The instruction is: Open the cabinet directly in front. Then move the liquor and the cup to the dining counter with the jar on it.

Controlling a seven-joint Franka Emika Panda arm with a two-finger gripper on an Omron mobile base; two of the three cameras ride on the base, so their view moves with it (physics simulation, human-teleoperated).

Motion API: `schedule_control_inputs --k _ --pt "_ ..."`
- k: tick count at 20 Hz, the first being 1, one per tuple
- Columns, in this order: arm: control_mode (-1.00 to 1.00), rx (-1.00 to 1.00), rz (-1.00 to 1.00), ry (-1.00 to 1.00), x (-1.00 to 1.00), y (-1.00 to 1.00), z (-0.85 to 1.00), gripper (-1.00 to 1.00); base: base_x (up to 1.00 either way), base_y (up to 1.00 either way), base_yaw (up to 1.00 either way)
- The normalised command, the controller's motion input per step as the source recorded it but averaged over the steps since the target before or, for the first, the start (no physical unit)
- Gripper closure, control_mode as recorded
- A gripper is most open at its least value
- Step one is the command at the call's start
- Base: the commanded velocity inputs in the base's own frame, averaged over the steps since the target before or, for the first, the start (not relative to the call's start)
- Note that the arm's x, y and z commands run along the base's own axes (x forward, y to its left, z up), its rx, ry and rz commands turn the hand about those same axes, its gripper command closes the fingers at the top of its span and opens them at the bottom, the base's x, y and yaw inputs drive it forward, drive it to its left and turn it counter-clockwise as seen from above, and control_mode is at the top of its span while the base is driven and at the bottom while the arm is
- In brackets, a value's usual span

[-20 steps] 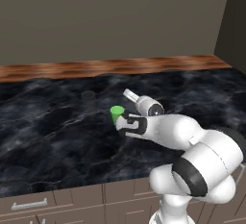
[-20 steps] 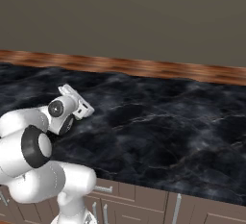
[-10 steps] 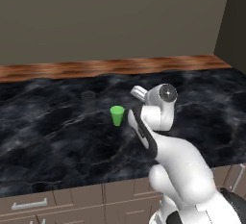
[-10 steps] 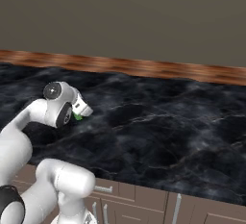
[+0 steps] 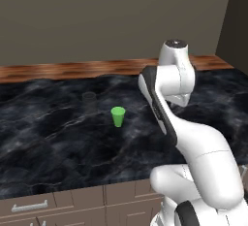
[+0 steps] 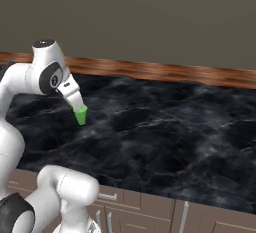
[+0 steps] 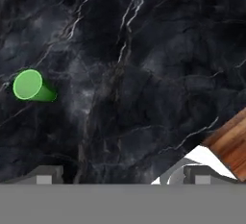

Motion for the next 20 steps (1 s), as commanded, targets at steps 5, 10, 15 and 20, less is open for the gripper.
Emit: schedule_control_inputs --k 5,10,15,20 --pt "-1.00 -0.08 0.10 0.00 -1.00 0.07 -0.78 -1.00 0.00 0.00 0.00" --pt "-1.00 -0.03 0.13 -0.47 -1.00 0.04 -0.14 -1.00 0.00 0.00 0.00" --pt "-1.00 -0.06 0.03 -0.95 -1.00 -0.01 0.64 -1.00 0.00 0.00 0.00" --pt "-1.00 0.00 0.00 -0.46 -0.57 0.03 1.00 -1.00 0.00 0.00 0.00"
